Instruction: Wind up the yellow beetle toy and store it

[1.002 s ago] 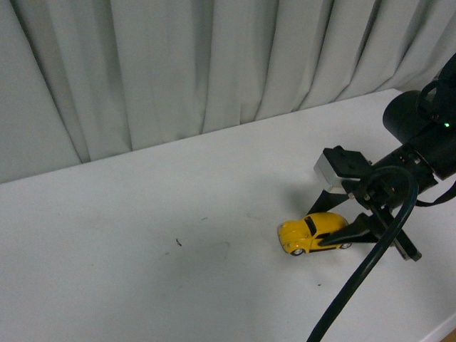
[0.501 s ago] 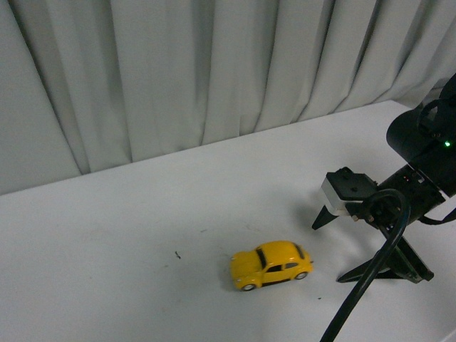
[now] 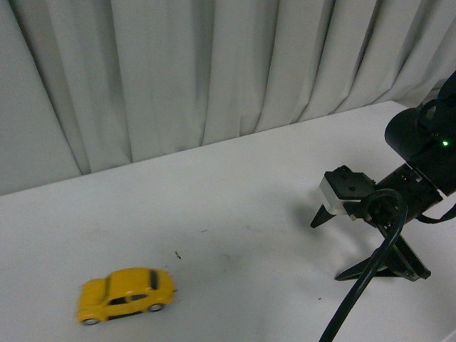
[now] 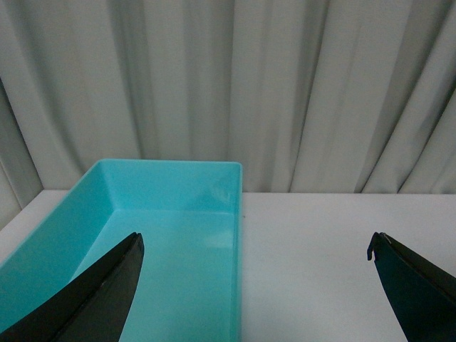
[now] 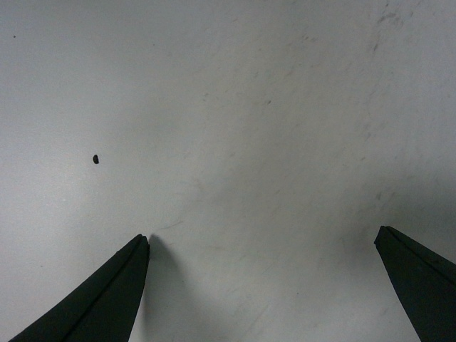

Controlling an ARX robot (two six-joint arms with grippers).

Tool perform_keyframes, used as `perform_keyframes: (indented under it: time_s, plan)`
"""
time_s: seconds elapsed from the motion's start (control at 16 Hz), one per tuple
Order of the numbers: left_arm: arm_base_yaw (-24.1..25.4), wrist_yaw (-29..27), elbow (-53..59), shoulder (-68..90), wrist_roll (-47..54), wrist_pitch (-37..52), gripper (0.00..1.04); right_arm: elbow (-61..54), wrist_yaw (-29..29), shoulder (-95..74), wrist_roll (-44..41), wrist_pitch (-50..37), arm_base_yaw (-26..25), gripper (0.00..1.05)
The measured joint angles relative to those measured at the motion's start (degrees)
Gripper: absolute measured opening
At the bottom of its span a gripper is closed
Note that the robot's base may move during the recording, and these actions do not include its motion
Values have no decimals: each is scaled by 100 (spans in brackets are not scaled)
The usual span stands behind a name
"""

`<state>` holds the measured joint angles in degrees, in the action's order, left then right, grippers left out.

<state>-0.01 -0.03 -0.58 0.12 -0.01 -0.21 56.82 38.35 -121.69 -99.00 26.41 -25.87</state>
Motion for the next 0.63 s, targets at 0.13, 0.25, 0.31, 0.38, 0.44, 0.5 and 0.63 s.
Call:
perform_keyframes:
  time_s: [0.13,0.25,0.31,0.38,0.44,0.5,0.63]
  plan:
    - [0,0,0,0,0,0,98,33,0,7,0,-39,7,98]
    - [0,0,0,0,0,0,98,111,-59,72,-7,-105,46,98]
    - [0,0,0,0,0,0,98,533,76,492,-11,-116,44,98]
    - [0,0,0,0,0,0,98,741,144,691,-11,-101,42,98]
    - [0,0,0,0,2,0,98,984,190,931,-9,-31,37,98]
    - [0,0,0,0,2,0,98,1174,238,1130,-7,61,37,98]
    - [0,0,0,0,2,0,98,1261,247,1392,-7,131,33,98]
